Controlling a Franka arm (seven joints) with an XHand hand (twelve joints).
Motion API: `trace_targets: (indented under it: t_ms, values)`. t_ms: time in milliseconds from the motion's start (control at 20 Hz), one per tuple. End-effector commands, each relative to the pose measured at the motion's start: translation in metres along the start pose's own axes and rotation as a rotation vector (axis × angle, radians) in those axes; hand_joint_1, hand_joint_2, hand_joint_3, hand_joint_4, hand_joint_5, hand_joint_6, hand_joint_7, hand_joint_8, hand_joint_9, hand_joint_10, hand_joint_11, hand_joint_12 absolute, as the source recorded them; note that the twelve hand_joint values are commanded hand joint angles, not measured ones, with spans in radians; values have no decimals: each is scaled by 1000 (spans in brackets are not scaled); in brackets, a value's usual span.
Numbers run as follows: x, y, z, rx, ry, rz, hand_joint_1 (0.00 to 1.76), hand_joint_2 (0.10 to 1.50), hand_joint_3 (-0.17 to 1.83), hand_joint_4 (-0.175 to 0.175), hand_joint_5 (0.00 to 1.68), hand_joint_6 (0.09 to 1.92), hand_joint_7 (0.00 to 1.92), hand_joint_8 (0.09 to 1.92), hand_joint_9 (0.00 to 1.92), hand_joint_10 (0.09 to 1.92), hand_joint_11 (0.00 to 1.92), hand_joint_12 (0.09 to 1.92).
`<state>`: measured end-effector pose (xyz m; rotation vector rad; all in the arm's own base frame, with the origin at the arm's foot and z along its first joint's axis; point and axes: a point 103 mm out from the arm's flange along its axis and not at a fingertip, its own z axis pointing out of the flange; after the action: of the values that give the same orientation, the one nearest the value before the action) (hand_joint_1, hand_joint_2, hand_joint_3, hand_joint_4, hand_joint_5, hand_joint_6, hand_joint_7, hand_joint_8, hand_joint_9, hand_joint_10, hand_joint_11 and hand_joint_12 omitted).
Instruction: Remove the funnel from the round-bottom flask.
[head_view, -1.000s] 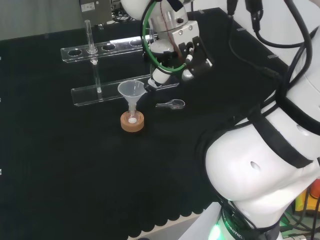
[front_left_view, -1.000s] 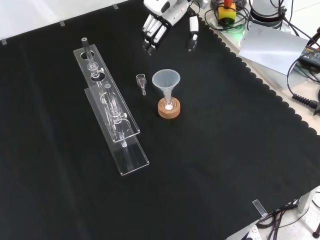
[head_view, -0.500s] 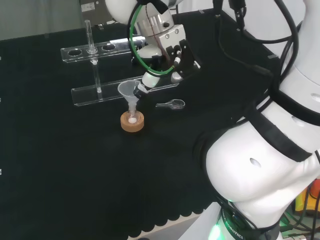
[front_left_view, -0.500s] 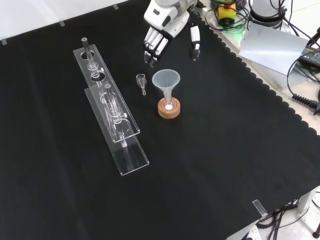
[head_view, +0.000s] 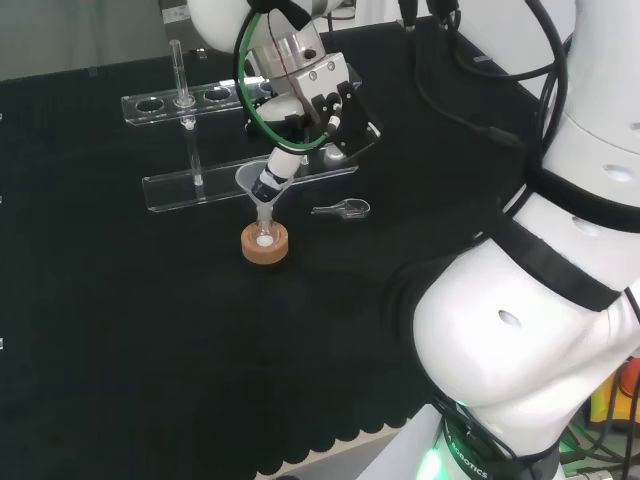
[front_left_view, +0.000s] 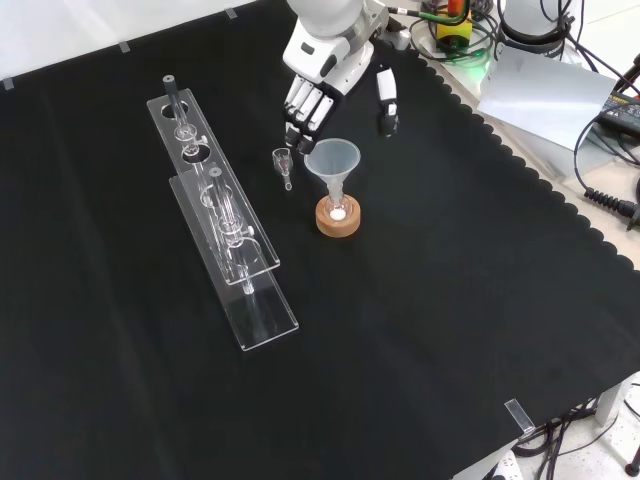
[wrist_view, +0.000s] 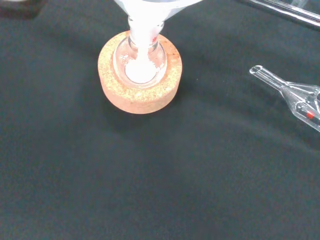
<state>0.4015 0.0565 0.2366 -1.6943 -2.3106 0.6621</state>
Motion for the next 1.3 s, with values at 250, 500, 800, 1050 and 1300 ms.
trace_targets:
  t_ms: [250, 500, 800, 1050, 1300]
  values:
    - [14, 18, 10, 36, -45, -33, 553, 696, 192, -76, 0, 87, 0, 203, 77, 841, 345, 1380]
    - [12, 24, 14, 36, -61, -27, 571, 700, 184, -76, 0, 87, 0, 222, 106, 850, 346, 1377]
    - [3, 28, 17, 37, -70, -17, 591, 706, 180, -75, 0, 87, 0, 234, 118, 851, 344, 1372]
    - [3, 30, 19, 45, -77, -15, 602, 709, 178, -74, 0, 87, 0, 239, 127, 851, 343, 1370]
    - [3, 32, 24, 28, -80, -29, 621, 722, 170, -77, 0, 87, 0, 299, 233, 806, 346, 1369]
